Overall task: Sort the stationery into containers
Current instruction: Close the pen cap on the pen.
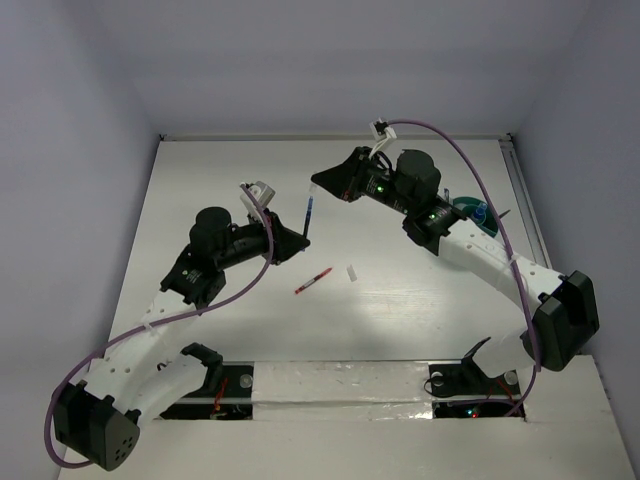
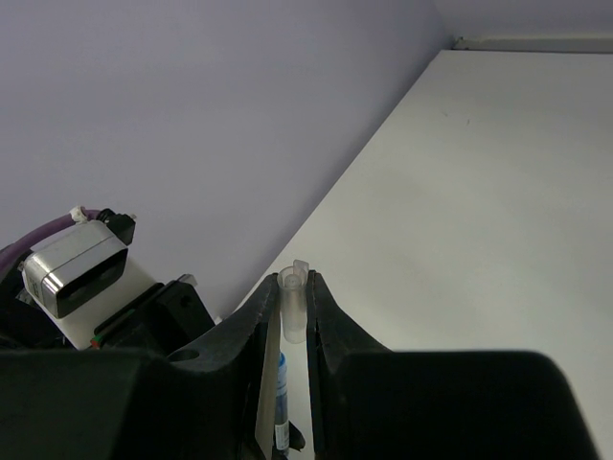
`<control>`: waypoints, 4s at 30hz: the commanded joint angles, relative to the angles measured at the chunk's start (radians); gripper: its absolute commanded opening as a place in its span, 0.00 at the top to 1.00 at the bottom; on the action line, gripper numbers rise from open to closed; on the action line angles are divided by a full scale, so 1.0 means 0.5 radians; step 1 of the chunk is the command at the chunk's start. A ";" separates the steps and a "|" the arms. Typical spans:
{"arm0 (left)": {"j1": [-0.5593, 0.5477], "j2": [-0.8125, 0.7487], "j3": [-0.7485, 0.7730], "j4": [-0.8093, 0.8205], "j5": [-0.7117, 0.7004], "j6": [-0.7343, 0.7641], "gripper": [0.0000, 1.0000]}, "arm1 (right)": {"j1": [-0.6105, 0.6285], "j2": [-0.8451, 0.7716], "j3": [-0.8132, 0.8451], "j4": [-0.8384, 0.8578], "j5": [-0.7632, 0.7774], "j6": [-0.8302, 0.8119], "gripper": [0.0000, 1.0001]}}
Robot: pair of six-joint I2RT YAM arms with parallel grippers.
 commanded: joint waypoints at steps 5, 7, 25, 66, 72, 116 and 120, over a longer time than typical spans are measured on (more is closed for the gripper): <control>0.011 -0.015 0.014 0.076 0.034 0.030 1.00 | 0.020 -0.063 0.061 0.140 -0.007 0.010 1.00; 0.011 -0.015 0.017 0.073 0.031 0.030 1.00 | 0.020 -0.072 0.058 0.128 -0.010 0.007 1.00; 0.011 0.010 0.026 0.055 0.007 0.037 1.00 | 0.020 -0.109 -0.001 0.161 -0.041 0.034 1.00; 0.029 -0.024 0.045 0.055 -0.055 0.052 1.00 | 0.076 0.023 -0.025 -0.210 -0.375 -0.036 1.00; 0.029 -0.039 0.051 0.113 -0.027 -0.003 1.00 | 0.134 -0.004 -0.089 -0.351 -0.470 -0.073 1.00; 0.029 0.169 0.566 0.368 -0.177 -0.267 1.00 | 0.566 0.066 -0.697 -0.293 -0.163 0.041 1.00; 0.029 0.120 0.680 0.218 -0.333 -0.096 1.00 | 0.588 0.072 -0.785 -0.290 -0.188 0.062 1.00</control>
